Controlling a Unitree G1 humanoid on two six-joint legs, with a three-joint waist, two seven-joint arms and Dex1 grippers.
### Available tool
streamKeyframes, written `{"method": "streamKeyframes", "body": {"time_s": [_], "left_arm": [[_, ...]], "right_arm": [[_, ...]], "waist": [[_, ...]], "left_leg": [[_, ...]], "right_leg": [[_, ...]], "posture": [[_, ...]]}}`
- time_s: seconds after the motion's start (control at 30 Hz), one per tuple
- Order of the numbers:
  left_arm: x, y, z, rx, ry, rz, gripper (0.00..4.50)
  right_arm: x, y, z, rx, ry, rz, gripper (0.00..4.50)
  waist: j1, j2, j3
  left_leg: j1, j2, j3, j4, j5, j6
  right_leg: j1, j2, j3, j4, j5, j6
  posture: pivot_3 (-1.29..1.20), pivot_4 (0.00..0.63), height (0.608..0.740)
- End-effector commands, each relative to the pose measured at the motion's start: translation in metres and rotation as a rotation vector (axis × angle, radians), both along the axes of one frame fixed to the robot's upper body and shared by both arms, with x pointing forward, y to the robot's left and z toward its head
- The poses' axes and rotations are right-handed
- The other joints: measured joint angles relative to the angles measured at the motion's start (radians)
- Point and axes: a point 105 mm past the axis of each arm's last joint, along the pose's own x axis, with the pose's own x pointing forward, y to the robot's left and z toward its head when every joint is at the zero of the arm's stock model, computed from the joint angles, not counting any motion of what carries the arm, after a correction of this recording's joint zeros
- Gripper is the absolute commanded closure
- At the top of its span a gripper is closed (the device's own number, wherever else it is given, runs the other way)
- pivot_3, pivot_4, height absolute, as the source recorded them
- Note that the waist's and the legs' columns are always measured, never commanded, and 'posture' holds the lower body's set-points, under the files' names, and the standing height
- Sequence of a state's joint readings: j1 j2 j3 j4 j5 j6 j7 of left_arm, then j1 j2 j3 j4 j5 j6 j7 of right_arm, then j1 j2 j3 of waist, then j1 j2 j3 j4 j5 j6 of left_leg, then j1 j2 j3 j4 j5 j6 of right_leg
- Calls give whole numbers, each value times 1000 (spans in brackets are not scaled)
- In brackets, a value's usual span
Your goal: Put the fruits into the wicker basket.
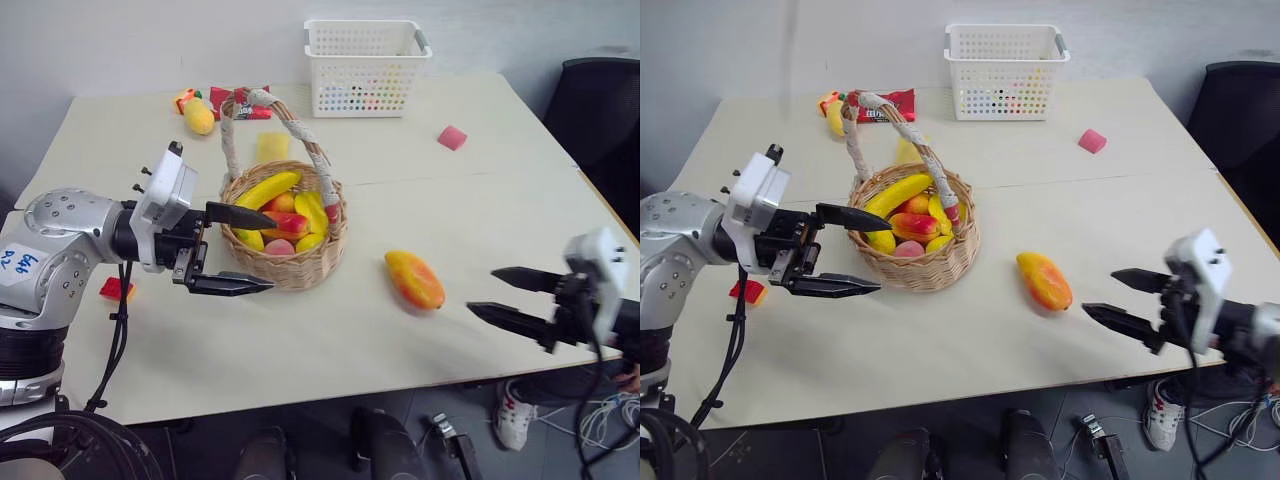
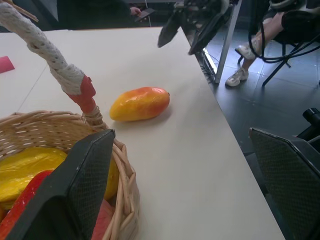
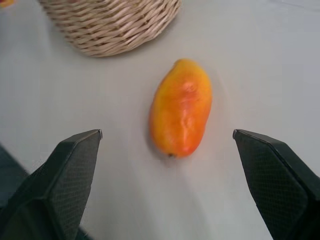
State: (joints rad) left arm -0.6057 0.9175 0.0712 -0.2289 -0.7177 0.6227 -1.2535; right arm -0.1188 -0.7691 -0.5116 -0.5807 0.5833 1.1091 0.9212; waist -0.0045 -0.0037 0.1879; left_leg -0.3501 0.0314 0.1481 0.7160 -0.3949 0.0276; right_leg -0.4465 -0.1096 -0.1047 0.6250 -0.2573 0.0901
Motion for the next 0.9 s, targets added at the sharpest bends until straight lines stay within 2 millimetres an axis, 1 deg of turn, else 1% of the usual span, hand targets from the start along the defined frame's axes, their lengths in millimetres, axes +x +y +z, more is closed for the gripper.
{"method": "streamKeyframes", "body": {"time_s": [0.03, 0.1, 0.17, 0.27, 0.37, 0.53, 0.67, 0.8, 0.9], "left_arm": [[-7, 0, 6, 15, -42, -1, 0], [-9, 1, 5, 21, -41, 3, 0], [-11, 3, 5, 26, -41, 11, 0], [-11, 5, 4, 29, -41, 23, 0], [-11, 6, 5, 31, -45, 37, 0], [-11, 6, 7, 26, -53, 49, 0], [-12, 7, 8, 25, -55, 59, 0], [-11, 7, 9, 23, -56, 62, 0], [-9, 7, 10, 20, -60, 67, 0]], "right_arm": [[25, 6, -8, -17, -42, -59, 143], [34, 13, -15, -17, -40, -57, 143], [40, 24, -15, 22, -34, -20, 143], [45, 39, -17, 59, -15, 33, 143], [48, 48, -26, 40, 15, 53, 143], [54, 48, -40, -5, 51, 38, 143], [56, 41, -52, -92, 51, 27, 143], [56, 39, -57, -128, 41, 41, 143], [58, 42, -49, -85, 10, 38, 697]], "waist": [[0, 0, 0], [-1, 0, 0], [0, 0, 0], [0, 0, 0], [1, 0, 0], [0, 0, 0], [0, 0, 0], [0, 0, 0], [0, 0, 0]], "left_leg": [[-1, 0, 0, 0, 0, 0], [-1, 0, 0, 0, 0, 0], [-2, 0, 0, 0, 0, 0], [-2, 0, 0, 1, 0, 1], [-2, 0, -1, 1, 0, 1], [-2, 0, -1, 1, 0, 1], [-2, 1, -1, 1, 0, 1], [-3, 0, -1, 1, 0, 1], [-2, 1, -1, 1, 0, 1]], "right_leg": [[-1, 0, 0, 0, 0, 0], [0, 0, 0, -1, 0, 0], [0, 1, -1, -1, 0, 0], [0, 1, -1, -1, 0, 0], [0, 1, -1, -1, 0, 0], [0, 1, -1, -2, 0, 0], [0, 1, -2, -2, 0, 0], [0, 1, -2, -3, 0, 0], [0, 1, -2, -2, 0, 0]], "posture": [[0, 150, 740], [0, 150, 740], [0, 150, 740], [0, 150, 740], [0, 150, 740], [0, 150, 740], [0, 150, 740], [0, 150, 740], [0, 150, 740]]}}
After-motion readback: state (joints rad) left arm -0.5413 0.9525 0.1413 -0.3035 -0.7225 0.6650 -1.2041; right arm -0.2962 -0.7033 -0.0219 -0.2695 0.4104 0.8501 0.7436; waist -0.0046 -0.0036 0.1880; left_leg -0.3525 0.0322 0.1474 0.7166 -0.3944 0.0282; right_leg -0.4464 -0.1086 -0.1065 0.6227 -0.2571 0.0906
